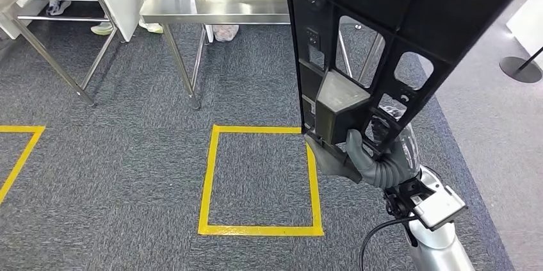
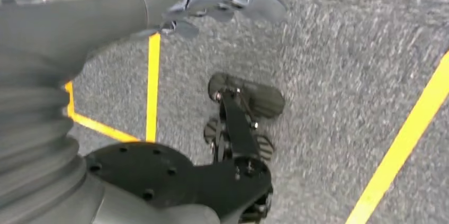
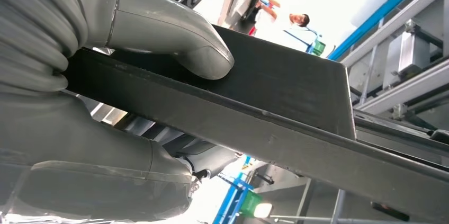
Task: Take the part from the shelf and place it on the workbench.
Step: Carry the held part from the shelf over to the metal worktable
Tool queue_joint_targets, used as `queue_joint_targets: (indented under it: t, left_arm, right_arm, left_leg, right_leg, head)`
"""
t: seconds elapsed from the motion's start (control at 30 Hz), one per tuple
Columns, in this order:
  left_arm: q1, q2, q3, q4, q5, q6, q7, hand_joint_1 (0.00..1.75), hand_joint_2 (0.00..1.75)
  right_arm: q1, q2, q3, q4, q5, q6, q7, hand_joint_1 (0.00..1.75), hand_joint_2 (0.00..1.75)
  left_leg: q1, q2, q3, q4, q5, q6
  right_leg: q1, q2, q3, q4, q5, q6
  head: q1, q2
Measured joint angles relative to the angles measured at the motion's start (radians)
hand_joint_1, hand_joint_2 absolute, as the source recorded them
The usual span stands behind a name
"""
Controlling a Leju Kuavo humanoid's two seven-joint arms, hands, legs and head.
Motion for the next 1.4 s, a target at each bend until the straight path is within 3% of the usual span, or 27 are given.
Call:
queue_joint_targets:
  t: [0.1, 0.2, 0.23, 0.27, 0.3, 0.37, 0.43, 0.5, 0.6, 0.63, 0.7, 0.73, 0.77, 0.8, 0.83, 0.87, 0.93, 1.0, 1.1, 1.17, 1.23, 1.27, 1.3, 1.33, 1.4]
  left_arm:
    - [0.000, 0.000, 0.000, 0.000, 0.000, -0.001, 0.000, 0.00, 1.75]
    - [-0.002, 0.001, 0.000, 0.000, 0.000, -0.002, 0.000, 0.00, 1.75]
    - [-0.001, 0.001, 0.000, 0.000, 0.000, -0.001, 0.000, 0.00, 1.75]
    - [-0.001, 0.001, 0.000, 0.000, -0.001, -0.001, 0.000, 0.00, 1.75]
    - [-0.001, 0.001, 0.000, 0.000, -0.001, -0.001, 0.000, 0.00, 1.75]
    - [-0.001, 0.001, 0.000, 0.000, -0.001, -0.002, 0.001, 0.00, 1.75]
    - [-0.002, 0.001, 0.000, 0.000, -0.001, -0.002, 0.001, 0.00, 1.75]
    - [-0.003, 0.001, 0.000, 0.000, -0.001, -0.001, 0.002, 0.00, 1.75]
    - [-0.004, 0.004, 0.000, 0.000, -0.001, -0.001, 0.001, 0.00, 1.75]
    - [-0.004, 0.005, 0.000, 0.000, -0.002, -0.001, 0.001, 0.00, 1.75]
    - [-0.004, 0.006, 0.000, 0.000, -0.002, -0.001, 0.002, 0.00, 1.75]
    - [-0.003, 0.006, 0.000, 0.000, -0.002, -0.001, 0.002, 0.00, 1.75]
    - [-0.002, 0.006, 0.000, 0.000, -0.002, -0.001, 0.002, 0.00, 1.75]
    - [-0.001, 0.007, 0.000, 0.000, -0.002, -0.001, 0.002, 0.00, 1.75]
    - [-0.001, 0.007, 0.000, 0.000, -0.002, -0.001, 0.002, 0.00, 1.75]
    - [-0.001, 0.008, 0.000, 0.000, -0.002, -0.001, 0.002, 0.00, 1.75]
    - [-0.002, 0.010, 0.000, 0.000, -0.002, -0.001, 0.001, 0.00, 1.75]
    - [-0.003, 0.012, 0.000, 0.000, -0.004, -0.001, 0.001, 0.00, 1.75]
    - [-0.002, 0.013, -0.001, 0.000, -0.007, -0.001, 0.001, 0.00, 1.75]
    - [-0.003, 0.013, -0.001, 0.000, -0.008, -0.001, 0.000, 0.00, 1.75]
    - [-0.003, 0.013, -0.002, 0.000, -0.010, -0.001, -0.001, 0.00, 1.75]
    - [-0.002, 0.013, -0.002, 0.000, -0.012, -0.001, -0.002, 0.00, 1.75]
    - [0.000, 0.013, -0.003, 0.000, -0.014, -0.001, -0.002, 0.00, 1.75]
    - [0.001, 0.013, -0.003, 0.000, -0.015, -0.002, -0.003, 0.00, 1.75]
    - [0.002, 0.011, -0.005, 0.000, -0.018, -0.002, -0.003, 0.00, 1.75]
  right_arm:
    - [-0.001, 0.000, 0.000, 0.000, 0.001, 0.000, 0.002, 1.75, 1.75]
    - [-0.004, 0.000, 0.001, 0.000, 0.006, -0.002, 0.007, 1.75, 1.75]
    - [-0.003, 0.000, 0.001, 0.000, 0.008, -0.002, 0.009, 1.75, 1.75]
    - [-0.003, 0.000, 0.002, 0.000, 0.010, -0.002, 0.011, 1.75, 1.75]
    - [-0.004, 0.000, 0.002, 0.000, 0.011, -0.003, 0.013, 1.75, 1.75]
    - [-0.008, 0.001, 0.003, 0.000, 0.015, -0.005, 0.018, 1.75, 1.75]
    - [-0.016, 0.005, 0.004, -0.001, 0.019, -0.007, 0.024, 1.75, 1.75]
    - [-0.022, 0.008, 0.006, -0.002, 0.021, -0.011, 0.029, 1.75, 1.75]
    - [-0.024, 0.011, 0.007, -0.004, 0.022, -0.014, 0.032, 1.75, 1.75]
    - [-0.026, 0.013, 0.008, -0.006, 0.022, -0.015, 0.033, 1.75, 1.75]
    - [-0.028, 0.017, 0.009, -0.007, 0.022, -0.015, 0.034, 1.75, 1.75]
    - [-0.027, 0.018, 0.009, -0.007, 0.022, -0.016, 0.035, 1.75, 1.75]
    - [-0.027, 0.019, 0.010, -0.007, 0.022, -0.016, 0.036, 1.75, 1.75]
    - [-0.027, 0.020, 0.010, -0.007, 0.022, -0.016, 0.037, 1.75, 1.75]
    - [-0.027, 0.021, 0.011, -0.007, 0.022, -0.016, 0.037, 1.75, 1.75]
    - [-0.027, 0.022, 0.011, -0.007, 0.022, -0.016, 0.037, 1.75, 1.75]
    - [-0.028, 0.023, 0.012, -0.007, 0.022, -0.016, 0.037, 1.75, 1.75]
    - [-0.029, 0.023, 0.015, -0.007, 0.022, -0.018, 0.038, 1.75, 1.75]
    - [-0.029, 0.023, 0.018, -0.008, 0.022, -0.021, 0.038, 1.75, 1.75]
    - [-0.026, 0.023, 0.018, -0.009, 0.022, -0.029, 0.035, 1.75, 1.75]
    - [-0.018, 0.023, 0.018, -0.009, 0.021, -0.036, 0.029, 1.75, 1.75]
    - [-0.011, 0.023, 0.018, -0.009, 0.021, -0.037, 0.027, 1.75, 1.75]
    - [-0.006, 0.023, 0.018, -0.009, 0.021, -0.038, 0.026, 1.75, 1.75]
    - [-0.003, 0.023, 0.018, -0.009, 0.021, -0.039, 0.025, 1.75, 1.75]
    - [0.000, 0.023, 0.018, -0.009, 0.021, -0.043, 0.023, 1.75, 1.75]
  left_leg:
    - [0.004, 0.003, 0.006, -0.010, 0.007, 0.019]
    - [0.005, 0.007, 0.008, -0.014, 0.007, 0.028]
    - [0.005, 0.007, 0.008, -0.014, 0.007, 0.028]
    - [0.004, 0.007, 0.009, -0.013, 0.005, 0.028]
    - [0.005, 0.007, 0.011, -0.013, 0.004, 0.027]
    - [0.005, 0.007, 0.016, -0.012, -0.001, 0.022]
    - [0.000, 0.008, 0.018, -0.008, -0.008, 0.013]
    - [-0.003, 0.009, 0.019, -0.007, -0.013, 0.002]
    - [0.000, 0.011, 0.015, 0.015, -0.034, -0.015]
    - [0.001, 0.010, -0.003, 0.055, -0.056, -0.019]
    - [0.003, 0.009, -0.068, 0.187, -0.116, -0.025]
    - [0.004, 0.009, -0.103, 0.249, -0.135, -0.027]
    - [0.004, 0.009, -0.126, 0.284, -0.137, -0.027]
    - [0.004, 0.009, -0.131, 0.280, -0.118, -0.026]
    - [0.004, 0.009, -0.114, 0.233, -0.080, -0.023]
    - [0.004, 0.008, -0.084, 0.161, -0.036, -0.018]
    - [-0.001, 0.005, -0.028, 0.038, 0.012, -0.005]
    - [-0.007, 0.004, -0.012, 0.002, 0.012, 0.005]
    - [-0.002, 0.005, -0.005, -0.011, 0.015, 0.019]
    - [0.003, 0.006, 0.004, -0.020, 0.015, 0.028]
    - [0.003, 0.007, 0.008, -0.020, 0.010, 0.033]
    - [0.003, 0.007, 0.011, -0.020, 0.007, 0.033]
    - [0.003, 0.006, 0.015, -0.020, 0.003, 0.031]
    - [0.003, 0.006, 0.022, -0.020, -0.002, 0.029]
    - [0.002, 0.005, 0.036, -0.019, -0.014, 0.021]
  right_leg:
    - [-0.003, -0.003, -0.011, 0.029, -0.022, 0.017]
    - [-0.009, -0.007, -0.097, 0.205, -0.105, 0.030]
    - [-0.010, -0.007, -0.127, 0.260, -0.120, 0.033]
    - [-0.011, -0.008, -0.143, 0.285, -0.118, 0.034]
    - [-0.011, -0.009, -0.138, 0.269, -0.097, 0.034]
    - [-0.011, -0.015, -0.082, 0.143, -0.024, 0.029]
    - [-0.006, -0.022, -0.031, 0.031, 0.014, 0.018]
    - [-0.001, -0.022, -0.021, 0.005, 0.011, 0.006]
    - [-0.005, -0.018, -0.013, -0.002, 0.010, -0.013]
    - [-0.006, -0.017, -0.008, -0.005, 0.010, -0.018]
    - [-0.005, -0.017, -0.004, -0.006, 0.006, -0.026]
    - [-0.003, -0.016, -0.002, -0.006, 0.003, -0.028]
    - [-0.001, -0.015, 0.001, -0.005, 0.001, -0.029]
    - [0.000, -0.013, 0.005, -0.005, -0.002, -0.029]
    - [0.001, -0.012, 0.010, -0.005, -0.006, -0.028]
    - [0.001, -0.010, 0.016, -0.005, -0.010, -0.027]
    - [0.005, -0.008, 0.024, -0.004, -0.018, -0.020]
    - [0.005, -0.007, 0.023, -0.004, -0.020, -0.010]
    - [0.002, -0.008, 0.019, 0.010, -0.032, 0.005]
    - [-0.001, -0.009, -0.023, 0.096, -0.074, 0.016]
    - [-0.007, -0.010, -0.101, 0.231, -0.121, 0.025]
    - [-0.010, -0.010, -0.130, 0.275, -0.125, 0.028]
    - [-0.012, -0.011, -0.142, 0.281, -0.110, 0.030]
    - [-0.014, -0.012, -0.134, 0.247, -0.076, 0.031]
    - [-0.015, -0.016, -0.077, 0.111, 0.002, 0.027]
  head:
    - [0.002, 0.000]
    - [0.007, 0.000]
    - [0.007, 0.000]
    - [0.007, 0.000]
    - [0.007, 0.000]
    - [0.007, 0.000]
    - [0.006, 0.000]
    - [0.005, 0.000]
    - [0.003, 0.000]
    - [0.001, 0.000]
    - [-0.003, 0.000]
    - [-0.003, 0.000]
    - [-0.003, 0.000]
    - [-0.003, 0.000]
    - [-0.003, 0.000]
    - [-0.004, 0.000]
    - [-0.004, 0.000]
    - [-0.004, 0.000]
    - [-0.004, 0.000]
    - [0.000, 0.000]
    - [0.004, 0.000]
    - [0.004, 0.000]
    - [0.004, 0.000]
    - [0.004, 0.000]
    - [0.004, 0.000]
